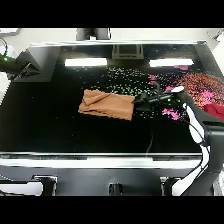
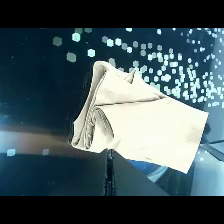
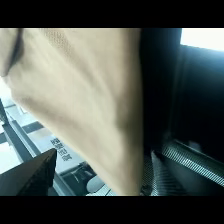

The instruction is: Fold the clothes and pants, and hang the long-sleeved shirts on hangers.

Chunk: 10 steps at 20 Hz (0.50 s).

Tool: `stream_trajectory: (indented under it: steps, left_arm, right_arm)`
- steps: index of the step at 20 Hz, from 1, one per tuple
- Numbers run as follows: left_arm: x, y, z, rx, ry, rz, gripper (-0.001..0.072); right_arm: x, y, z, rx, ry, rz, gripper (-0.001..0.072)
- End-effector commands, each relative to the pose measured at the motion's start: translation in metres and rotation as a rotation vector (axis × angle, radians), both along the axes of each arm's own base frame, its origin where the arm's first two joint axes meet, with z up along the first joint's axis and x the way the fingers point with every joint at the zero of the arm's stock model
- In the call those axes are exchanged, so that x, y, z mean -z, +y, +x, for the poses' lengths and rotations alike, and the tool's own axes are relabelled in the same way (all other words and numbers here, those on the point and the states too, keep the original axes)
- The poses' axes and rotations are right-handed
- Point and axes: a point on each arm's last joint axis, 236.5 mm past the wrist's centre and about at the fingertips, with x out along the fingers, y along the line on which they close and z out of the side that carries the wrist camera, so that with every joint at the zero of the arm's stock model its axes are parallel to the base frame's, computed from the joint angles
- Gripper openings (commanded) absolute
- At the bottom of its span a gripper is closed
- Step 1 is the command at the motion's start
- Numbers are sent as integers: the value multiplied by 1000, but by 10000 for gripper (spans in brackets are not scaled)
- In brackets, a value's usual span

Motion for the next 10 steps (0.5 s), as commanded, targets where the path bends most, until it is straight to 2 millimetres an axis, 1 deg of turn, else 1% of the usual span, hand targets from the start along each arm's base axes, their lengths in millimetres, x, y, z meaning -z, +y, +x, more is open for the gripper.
stream_trajectory:
  steps: [1, 6, 7, 8, 10]
  left_arm:
    - [0, 0, 0, 0, 1, 0, 18]
    - [0, 0, 0, 0, 0, 0, 18]
    - [0, 0, 0, 0, 1, 0, 18]
    - [0, 0, 0, 0, 0, 0, 18]
    - [0, 0, 0, 0, 0, 0, 18]
  right_arm:
    - [14, 20, 3, -9, -23, -26, 669]
    - [22, 30, 13, 14, -65, -72, 646]
    - [23, 34, 12, 8, -72, -81, 578]
    - [24, 39, 11, 0, -76, -86, 567]
    - [26, 50, 7, -19, -80, -96, 490]
